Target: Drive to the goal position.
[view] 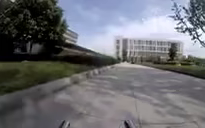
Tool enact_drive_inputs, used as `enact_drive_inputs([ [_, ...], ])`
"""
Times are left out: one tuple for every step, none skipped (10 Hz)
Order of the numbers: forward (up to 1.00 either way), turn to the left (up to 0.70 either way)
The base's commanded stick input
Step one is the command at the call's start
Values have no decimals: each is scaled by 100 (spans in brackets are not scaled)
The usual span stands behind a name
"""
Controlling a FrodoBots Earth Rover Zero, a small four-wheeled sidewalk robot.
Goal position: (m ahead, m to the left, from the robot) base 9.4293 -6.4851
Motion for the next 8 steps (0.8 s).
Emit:
enact_drive_inputs([
  [70,-14],
  [70,-14],
  [70,-14],
  [70,-14],
  [70,-14],
  [70,-14],
  [70,-14],
  [70,-14],
])
